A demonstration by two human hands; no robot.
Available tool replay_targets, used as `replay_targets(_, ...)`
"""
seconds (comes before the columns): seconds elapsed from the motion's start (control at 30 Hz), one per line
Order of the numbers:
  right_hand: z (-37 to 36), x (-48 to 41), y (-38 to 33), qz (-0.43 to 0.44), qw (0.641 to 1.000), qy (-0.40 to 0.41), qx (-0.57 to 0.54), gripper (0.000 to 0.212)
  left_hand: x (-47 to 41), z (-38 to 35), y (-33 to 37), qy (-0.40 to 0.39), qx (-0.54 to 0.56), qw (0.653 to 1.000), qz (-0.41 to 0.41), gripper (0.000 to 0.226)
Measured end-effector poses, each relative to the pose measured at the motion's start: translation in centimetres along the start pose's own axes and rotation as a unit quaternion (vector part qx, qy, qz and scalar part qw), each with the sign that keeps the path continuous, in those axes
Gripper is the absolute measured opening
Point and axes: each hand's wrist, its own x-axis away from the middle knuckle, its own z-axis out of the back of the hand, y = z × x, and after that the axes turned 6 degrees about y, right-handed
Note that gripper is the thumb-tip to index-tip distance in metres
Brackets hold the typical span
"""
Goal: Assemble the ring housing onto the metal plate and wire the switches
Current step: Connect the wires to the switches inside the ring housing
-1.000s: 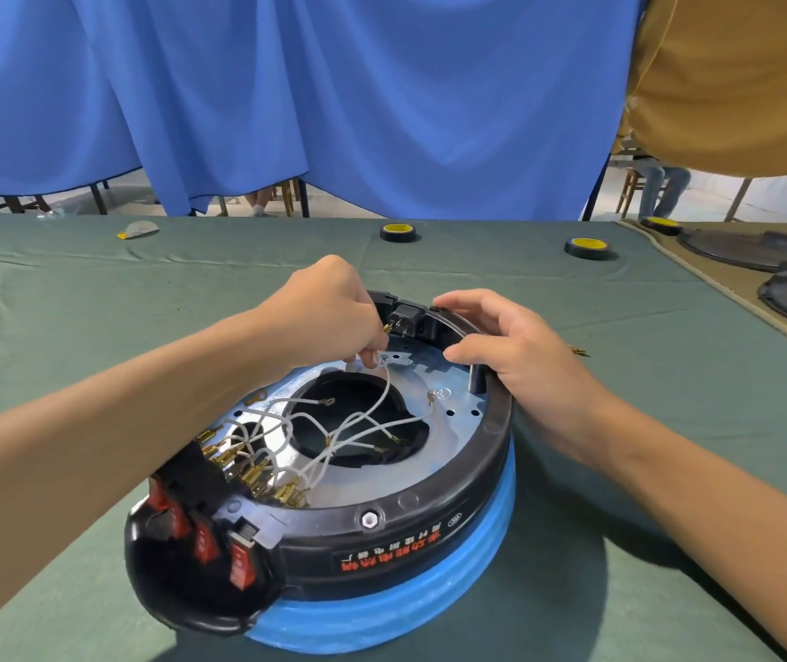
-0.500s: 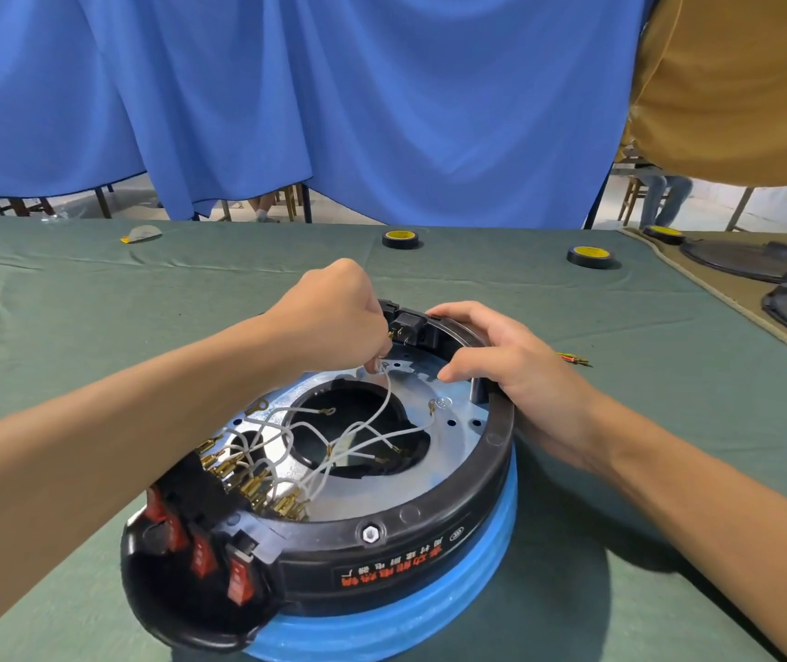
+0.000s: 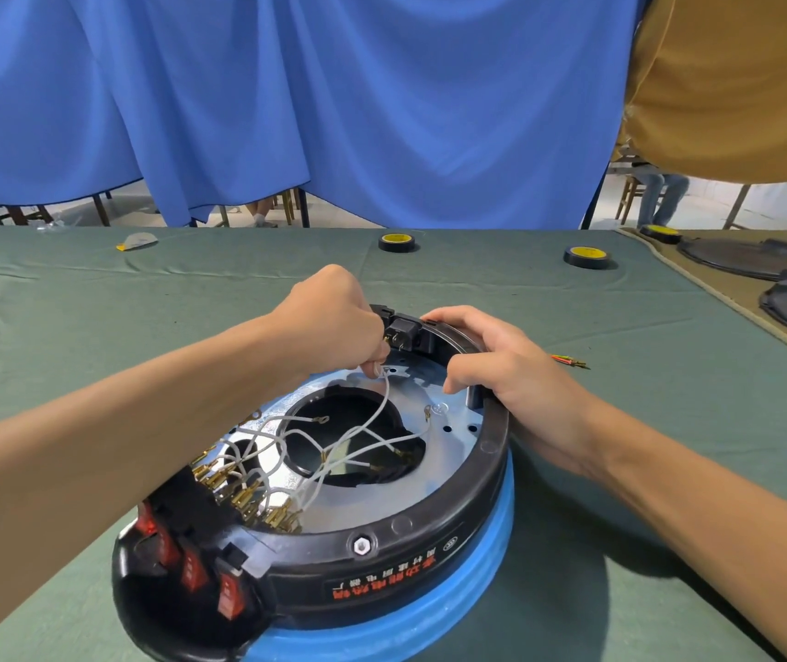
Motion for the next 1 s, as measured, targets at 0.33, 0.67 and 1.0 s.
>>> replay_targets(0.33, 0.1, 0.0, -0.2, 0.025, 1.0, -0.015, 0.005, 0.052, -0.8, 1.4, 2.0, -0.093, -0.114, 0.989, -0.031, 0.019)
replay_targets(0.67, -0.4, 0.1, 0.1, 0.004, 1.0, 0.024, -0.013, 0.057, -0.5, 1.0, -1.1, -0.11, 0.128, 0.983, 0.07, 0.018)
replay_targets(1.0, -0.4, 0.2, 0.0, 0.008, 0.999, 0.014, -0.03, 0.052, -0.2, 0.7, -1.6, -0.136, 0.215, 0.957, 0.139, 0.012)
